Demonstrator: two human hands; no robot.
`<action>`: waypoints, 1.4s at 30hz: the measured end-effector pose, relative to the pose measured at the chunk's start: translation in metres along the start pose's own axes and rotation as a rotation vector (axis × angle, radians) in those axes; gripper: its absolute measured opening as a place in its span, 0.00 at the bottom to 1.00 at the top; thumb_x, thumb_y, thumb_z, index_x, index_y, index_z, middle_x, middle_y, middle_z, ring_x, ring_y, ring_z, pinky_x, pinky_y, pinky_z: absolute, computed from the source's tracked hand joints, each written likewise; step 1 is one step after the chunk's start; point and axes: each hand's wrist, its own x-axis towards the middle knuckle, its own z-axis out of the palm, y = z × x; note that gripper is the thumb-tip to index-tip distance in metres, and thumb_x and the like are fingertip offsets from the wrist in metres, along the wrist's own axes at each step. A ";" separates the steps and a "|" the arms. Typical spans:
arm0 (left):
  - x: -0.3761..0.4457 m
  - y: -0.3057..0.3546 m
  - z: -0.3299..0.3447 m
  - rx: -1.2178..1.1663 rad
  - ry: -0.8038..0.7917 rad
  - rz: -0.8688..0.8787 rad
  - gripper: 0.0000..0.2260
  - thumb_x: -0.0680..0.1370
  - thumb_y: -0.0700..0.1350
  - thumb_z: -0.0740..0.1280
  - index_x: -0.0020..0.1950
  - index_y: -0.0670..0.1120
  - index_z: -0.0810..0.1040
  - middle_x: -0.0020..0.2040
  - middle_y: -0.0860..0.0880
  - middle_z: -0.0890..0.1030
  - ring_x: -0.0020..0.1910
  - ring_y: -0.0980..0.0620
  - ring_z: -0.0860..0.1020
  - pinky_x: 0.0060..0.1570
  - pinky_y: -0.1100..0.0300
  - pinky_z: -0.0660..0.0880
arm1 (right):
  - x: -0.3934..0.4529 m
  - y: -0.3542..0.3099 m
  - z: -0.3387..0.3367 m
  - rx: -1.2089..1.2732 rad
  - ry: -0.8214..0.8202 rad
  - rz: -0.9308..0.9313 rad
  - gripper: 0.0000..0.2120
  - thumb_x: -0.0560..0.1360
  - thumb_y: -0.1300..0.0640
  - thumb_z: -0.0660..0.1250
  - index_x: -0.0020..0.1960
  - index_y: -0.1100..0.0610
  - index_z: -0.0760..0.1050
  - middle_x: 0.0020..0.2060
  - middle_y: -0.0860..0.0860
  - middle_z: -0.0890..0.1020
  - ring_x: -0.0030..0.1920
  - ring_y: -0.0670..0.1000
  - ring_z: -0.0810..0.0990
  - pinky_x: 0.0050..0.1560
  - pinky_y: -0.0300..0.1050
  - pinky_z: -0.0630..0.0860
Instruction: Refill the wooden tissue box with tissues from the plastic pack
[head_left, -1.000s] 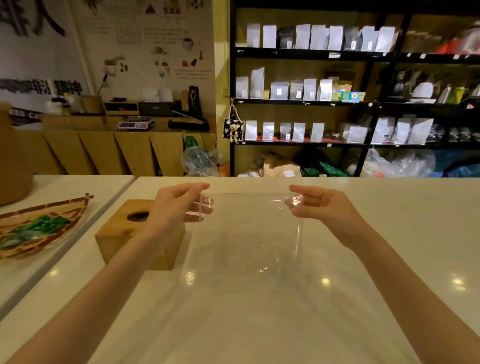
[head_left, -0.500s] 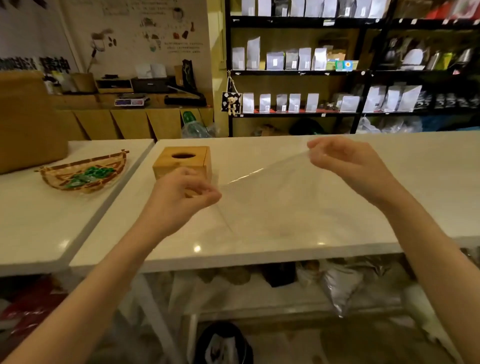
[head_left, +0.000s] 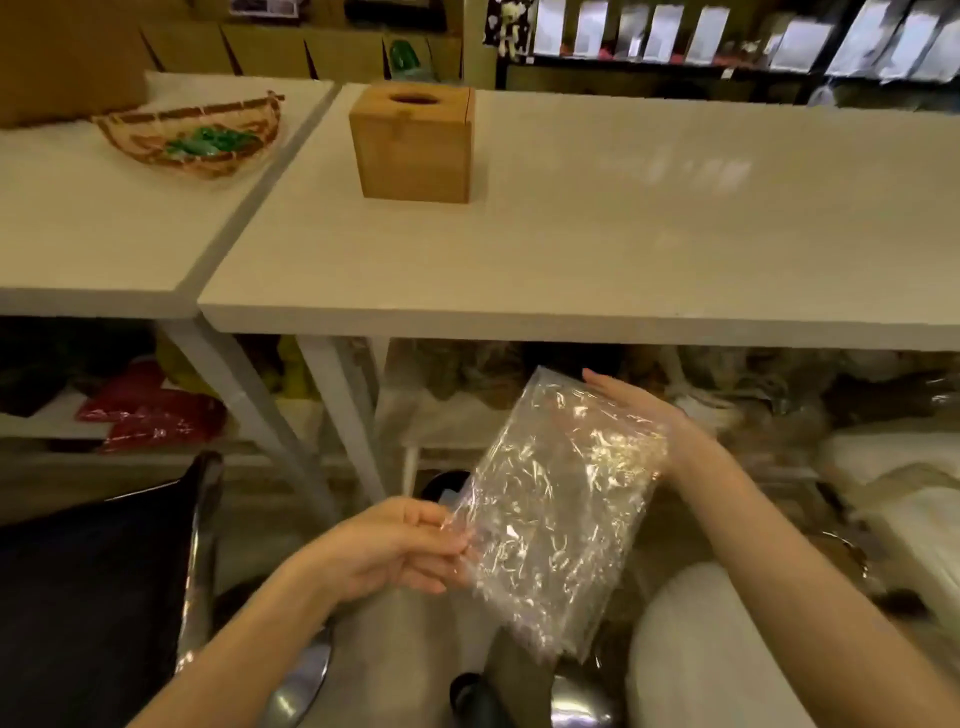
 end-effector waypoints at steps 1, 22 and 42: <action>0.014 -0.019 -0.006 -0.032 0.051 -0.017 0.05 0.66 0.43 0.71 0.41 0.46 0.83 0.38 0.49 0.86 0.36 0.55 0.84 0.32 0.66 0.78 | 0.020 0.021 -0.007 0.129 -0.007 0.036 0.16 0.77 0.48 0.58 0.46 0.57 0.80 0.38 0.55 0.84 0.41 0.51 0.83 0.41 0.46 0.81; 0.393 -0.364 -0.139 -0.157 0.755 -0.058 0.16 0.74 0.30 0.63 0.55 0.49 0.67 0.44 0.39 0.78 0.24 0.49 0.79 0.24 0.60 0.76 | 0.443 0.390 -0.107 -0.756 0.578 -0.146 0.11 0.74 0.65 0.61 0.57 0.62 0.70 0.46 0.57 0.76 0.45 0.56 0.75 0.46 0.45 0.71; 0.386 -0.318 -0.153 0.369 0.650 -0.042 0.19 0.78 0.45 0.61 0.68 0.41 0.69 0.64 0.39 0.76 0.63 0.43 0.73 0.57 0.59 0.68 | 0.446 0.373 -0.077 -1.189 0.231 -0.184 0.25 0.78 0.55 0.57 0.73 0.59 0.55 0.67 0.61 0.70 0.63 0.62 0.72 0.59 0.55 0.72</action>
